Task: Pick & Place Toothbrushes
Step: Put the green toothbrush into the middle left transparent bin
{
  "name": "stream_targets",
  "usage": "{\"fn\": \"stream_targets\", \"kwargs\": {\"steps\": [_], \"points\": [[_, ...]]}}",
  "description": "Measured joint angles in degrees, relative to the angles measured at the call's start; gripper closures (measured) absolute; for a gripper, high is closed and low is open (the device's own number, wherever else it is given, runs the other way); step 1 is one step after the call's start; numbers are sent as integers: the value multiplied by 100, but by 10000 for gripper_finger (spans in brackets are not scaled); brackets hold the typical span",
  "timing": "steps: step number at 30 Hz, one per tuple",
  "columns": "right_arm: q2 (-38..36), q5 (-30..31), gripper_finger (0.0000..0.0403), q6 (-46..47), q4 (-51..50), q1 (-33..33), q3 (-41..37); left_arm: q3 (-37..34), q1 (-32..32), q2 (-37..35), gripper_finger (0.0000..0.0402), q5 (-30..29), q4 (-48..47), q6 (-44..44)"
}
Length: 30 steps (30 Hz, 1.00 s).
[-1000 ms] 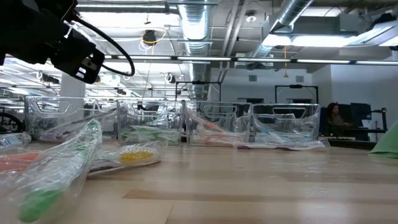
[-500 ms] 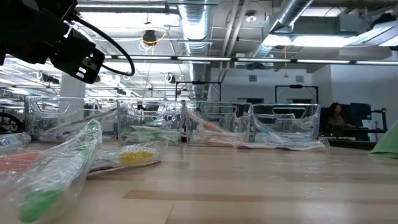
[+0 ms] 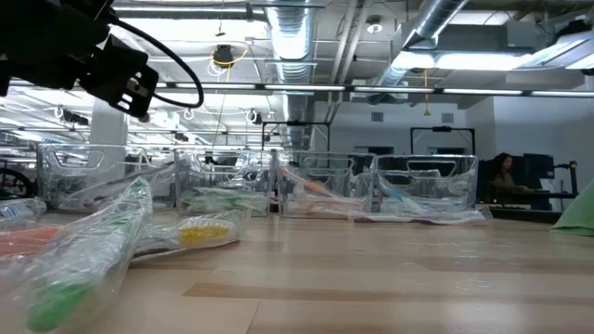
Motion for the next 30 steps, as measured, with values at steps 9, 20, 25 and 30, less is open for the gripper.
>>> {"fn": "stream_targets", "kwargs": {"steps": [9,20,25,30], "points": [[-930,87,187,-117,7,26,-1237,0,104,0,257,-33,225,-13],[-2800,-237,187,-119,3475,-364,-4821,0,102,0,257,-26,271,-4],[-2591,-998,187,328,3803,-66,-5152,0,102,0,257,-24,266,-2],[-2272,-997,187,367,4551,-82,-5142,0,102,0,257,-3,258,-29]]}}
